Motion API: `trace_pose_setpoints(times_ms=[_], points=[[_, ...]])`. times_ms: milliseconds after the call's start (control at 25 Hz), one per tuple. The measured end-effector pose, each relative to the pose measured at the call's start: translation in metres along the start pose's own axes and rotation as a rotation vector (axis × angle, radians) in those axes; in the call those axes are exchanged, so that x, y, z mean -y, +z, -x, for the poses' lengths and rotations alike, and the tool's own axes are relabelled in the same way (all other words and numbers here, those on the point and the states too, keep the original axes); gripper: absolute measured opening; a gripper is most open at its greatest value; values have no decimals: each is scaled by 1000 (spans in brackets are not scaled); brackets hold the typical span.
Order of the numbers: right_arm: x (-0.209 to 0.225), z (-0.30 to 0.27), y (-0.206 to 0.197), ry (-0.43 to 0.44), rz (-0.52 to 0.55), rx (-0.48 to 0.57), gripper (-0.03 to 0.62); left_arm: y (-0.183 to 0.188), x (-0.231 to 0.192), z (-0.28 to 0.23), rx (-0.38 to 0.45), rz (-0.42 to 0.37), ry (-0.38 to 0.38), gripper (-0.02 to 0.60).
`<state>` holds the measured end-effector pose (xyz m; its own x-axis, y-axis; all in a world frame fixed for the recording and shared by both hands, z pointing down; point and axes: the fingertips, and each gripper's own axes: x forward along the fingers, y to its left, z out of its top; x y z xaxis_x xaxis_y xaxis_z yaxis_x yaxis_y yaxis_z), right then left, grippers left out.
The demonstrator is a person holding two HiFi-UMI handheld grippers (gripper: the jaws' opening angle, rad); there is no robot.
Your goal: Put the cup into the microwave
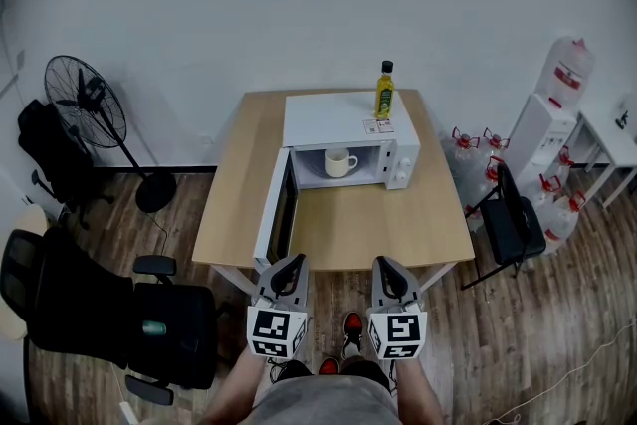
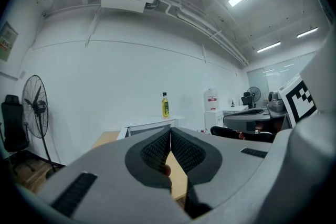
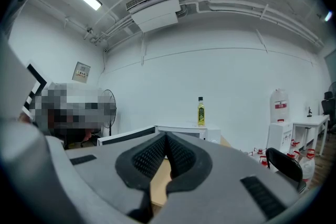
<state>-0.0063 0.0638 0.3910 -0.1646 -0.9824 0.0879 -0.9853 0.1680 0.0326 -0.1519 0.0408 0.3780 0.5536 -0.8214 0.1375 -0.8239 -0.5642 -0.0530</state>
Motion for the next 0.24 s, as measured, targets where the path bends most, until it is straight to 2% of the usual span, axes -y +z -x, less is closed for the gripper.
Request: trace_pose_setpoints(times_ms=[240], points=[[0, -1, 1, 6, 3, 3, 17, -2, 0, -2, -4, 5, -1, 25]])
